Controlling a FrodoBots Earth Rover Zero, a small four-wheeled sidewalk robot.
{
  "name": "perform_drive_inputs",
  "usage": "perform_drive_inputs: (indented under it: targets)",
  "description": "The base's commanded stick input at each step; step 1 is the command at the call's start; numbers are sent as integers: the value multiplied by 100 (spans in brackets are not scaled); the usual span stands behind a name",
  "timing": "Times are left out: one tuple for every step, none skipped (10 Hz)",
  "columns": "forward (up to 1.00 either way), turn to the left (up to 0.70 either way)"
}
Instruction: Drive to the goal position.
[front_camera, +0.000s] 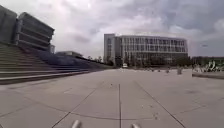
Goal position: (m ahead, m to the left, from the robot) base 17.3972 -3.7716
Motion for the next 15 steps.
perform_drive_inputs:
  targets:
    - [85, 0]
    - [85, -1]
    - [85, -7]
    - [85, -34]
    - [85, -34]
    - [85, 0]
    - [85, 0]
    - [85, 0]
    - [85, 0]
    - [85, 0]
    - [85, -14]
    - [85, -30]
    - [85, -31]
    - [85, -16]
    - [85, 0]
